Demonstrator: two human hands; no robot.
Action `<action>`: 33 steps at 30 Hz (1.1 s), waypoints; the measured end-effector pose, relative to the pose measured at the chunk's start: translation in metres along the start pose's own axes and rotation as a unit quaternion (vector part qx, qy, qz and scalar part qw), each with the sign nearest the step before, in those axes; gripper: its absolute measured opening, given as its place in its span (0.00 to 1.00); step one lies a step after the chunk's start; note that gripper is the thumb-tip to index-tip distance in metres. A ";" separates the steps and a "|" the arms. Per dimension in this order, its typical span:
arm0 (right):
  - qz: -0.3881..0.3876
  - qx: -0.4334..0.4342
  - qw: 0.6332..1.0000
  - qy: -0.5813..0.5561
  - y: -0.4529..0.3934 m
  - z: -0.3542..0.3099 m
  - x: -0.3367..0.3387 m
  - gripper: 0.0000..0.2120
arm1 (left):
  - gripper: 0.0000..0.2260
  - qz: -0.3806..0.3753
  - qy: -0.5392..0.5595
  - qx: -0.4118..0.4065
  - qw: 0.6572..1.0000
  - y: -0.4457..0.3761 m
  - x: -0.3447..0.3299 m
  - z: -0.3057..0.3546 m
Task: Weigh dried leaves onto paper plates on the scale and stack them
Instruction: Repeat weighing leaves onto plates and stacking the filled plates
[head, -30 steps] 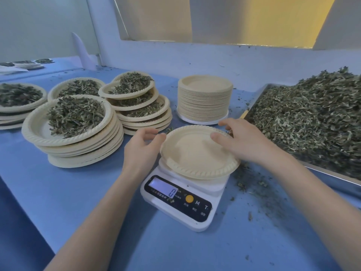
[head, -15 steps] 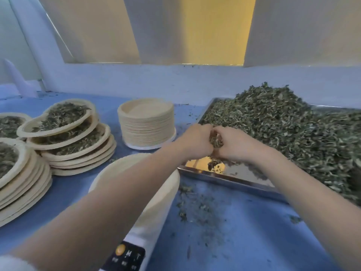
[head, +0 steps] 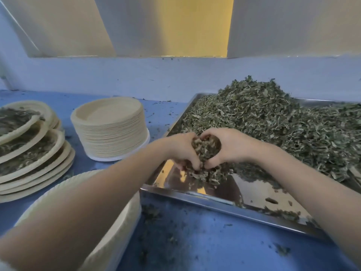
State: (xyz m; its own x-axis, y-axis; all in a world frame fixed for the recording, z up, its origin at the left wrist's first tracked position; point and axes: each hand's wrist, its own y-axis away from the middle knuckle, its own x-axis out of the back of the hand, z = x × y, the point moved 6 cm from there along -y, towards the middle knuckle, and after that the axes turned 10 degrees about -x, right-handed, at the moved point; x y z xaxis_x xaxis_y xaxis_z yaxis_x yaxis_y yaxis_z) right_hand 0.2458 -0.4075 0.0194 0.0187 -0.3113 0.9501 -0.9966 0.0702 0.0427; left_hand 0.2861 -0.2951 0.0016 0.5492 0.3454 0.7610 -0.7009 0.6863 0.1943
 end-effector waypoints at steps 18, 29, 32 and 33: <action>0.043 -0.026 0.987 -0.150 0.022 -0.036 0.024 0.28 | 0.41 0.090 0.212 -0.011 0.973 0.049 0.012 0.028; 0.055 -0.001 0.978 -0.203 0.051 -0.086 0.036 0.19 | 0.28 0.124 0.180 -0.040 0.975 0.102 0.035 0.029; 0.054 0.035 0.974 -0.217 0.059 -0.120 0.038 0.19 | 0.20 0.130 0.176 -0.042 0.975 0.136 0.056 0.021; 0.050 0.053 0.969 -0.235 0.061 -0.134 0.037 0.18 | 0.17 0.135 0.168 -0.037 0.976 0.148 0.064 0.015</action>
State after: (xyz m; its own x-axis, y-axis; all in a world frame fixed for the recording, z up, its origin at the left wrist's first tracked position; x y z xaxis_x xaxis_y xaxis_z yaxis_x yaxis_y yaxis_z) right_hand 0.1966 -0.2883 0.0988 -0.0916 -0.7068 0.7015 -0.9947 0.0320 -0.0976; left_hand 0.2101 -0.1810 0.0882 0.4756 0.7018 0.5304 -0.8127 0.5813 -0.0404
